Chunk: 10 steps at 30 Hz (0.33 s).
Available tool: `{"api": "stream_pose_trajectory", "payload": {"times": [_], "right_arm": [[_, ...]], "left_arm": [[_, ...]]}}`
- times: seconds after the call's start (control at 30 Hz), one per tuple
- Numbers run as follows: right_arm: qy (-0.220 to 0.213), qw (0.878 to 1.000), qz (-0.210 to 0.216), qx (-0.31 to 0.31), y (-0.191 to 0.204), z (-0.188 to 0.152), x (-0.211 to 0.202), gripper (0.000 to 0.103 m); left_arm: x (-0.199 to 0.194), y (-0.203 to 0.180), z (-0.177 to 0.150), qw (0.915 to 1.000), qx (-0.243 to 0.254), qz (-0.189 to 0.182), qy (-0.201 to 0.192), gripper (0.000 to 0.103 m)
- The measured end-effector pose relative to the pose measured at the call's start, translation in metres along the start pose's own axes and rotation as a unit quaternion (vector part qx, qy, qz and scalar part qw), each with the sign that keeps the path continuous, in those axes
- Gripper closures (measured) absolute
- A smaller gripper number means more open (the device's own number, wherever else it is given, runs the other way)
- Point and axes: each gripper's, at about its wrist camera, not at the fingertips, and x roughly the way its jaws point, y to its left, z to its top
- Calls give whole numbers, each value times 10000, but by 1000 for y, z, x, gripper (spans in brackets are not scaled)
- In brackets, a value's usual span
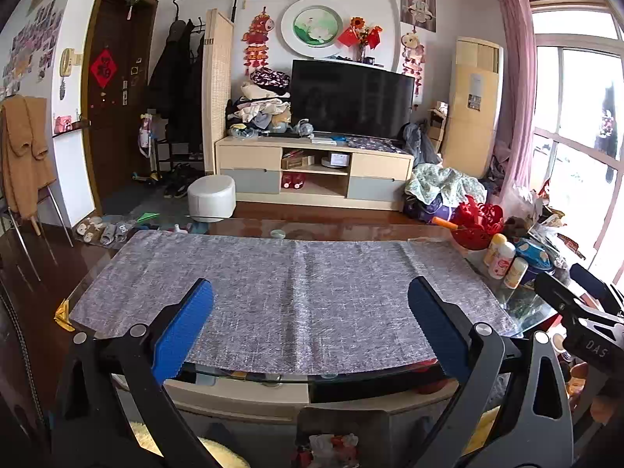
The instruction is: Collect trash
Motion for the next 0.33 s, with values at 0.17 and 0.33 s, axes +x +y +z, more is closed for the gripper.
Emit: {"api": "stream_pose_trajectory", "payload": {"times": [0.17,0.33], "right_arm": [[6,10000,-8,5,0,0,0,3],[2,10000,-8,8,-1,0,0,3]], "left_arm": [[3,-4,0,9998,59,157,73,8],[1,-4,1,9999,70,79,73,8]]}}
